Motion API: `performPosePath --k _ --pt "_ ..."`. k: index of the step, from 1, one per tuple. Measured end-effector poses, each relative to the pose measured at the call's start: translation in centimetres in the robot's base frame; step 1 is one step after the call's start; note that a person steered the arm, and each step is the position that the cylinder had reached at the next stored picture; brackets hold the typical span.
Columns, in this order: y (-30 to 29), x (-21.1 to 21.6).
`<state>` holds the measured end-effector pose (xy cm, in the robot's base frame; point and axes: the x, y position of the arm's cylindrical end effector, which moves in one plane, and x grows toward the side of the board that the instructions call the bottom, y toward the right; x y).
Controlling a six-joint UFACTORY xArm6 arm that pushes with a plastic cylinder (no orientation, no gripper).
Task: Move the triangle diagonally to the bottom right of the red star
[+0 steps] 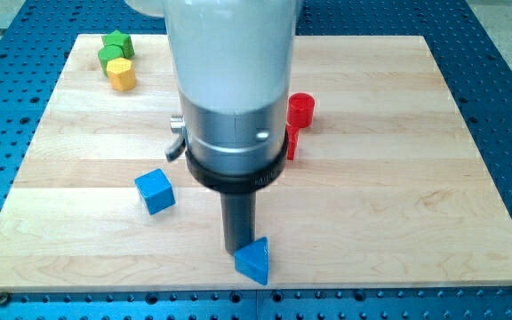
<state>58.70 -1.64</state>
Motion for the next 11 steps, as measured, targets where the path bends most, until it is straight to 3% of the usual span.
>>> performPosePath --k 1,2,5,8,9,11 --pt "-3.4 -1.3" --pt "-6.6 2.2" --pt "-4.8 3.2" --pt "11.3 3.2" --pt "16.2 -0.5" --pt "29.9 -3.9"
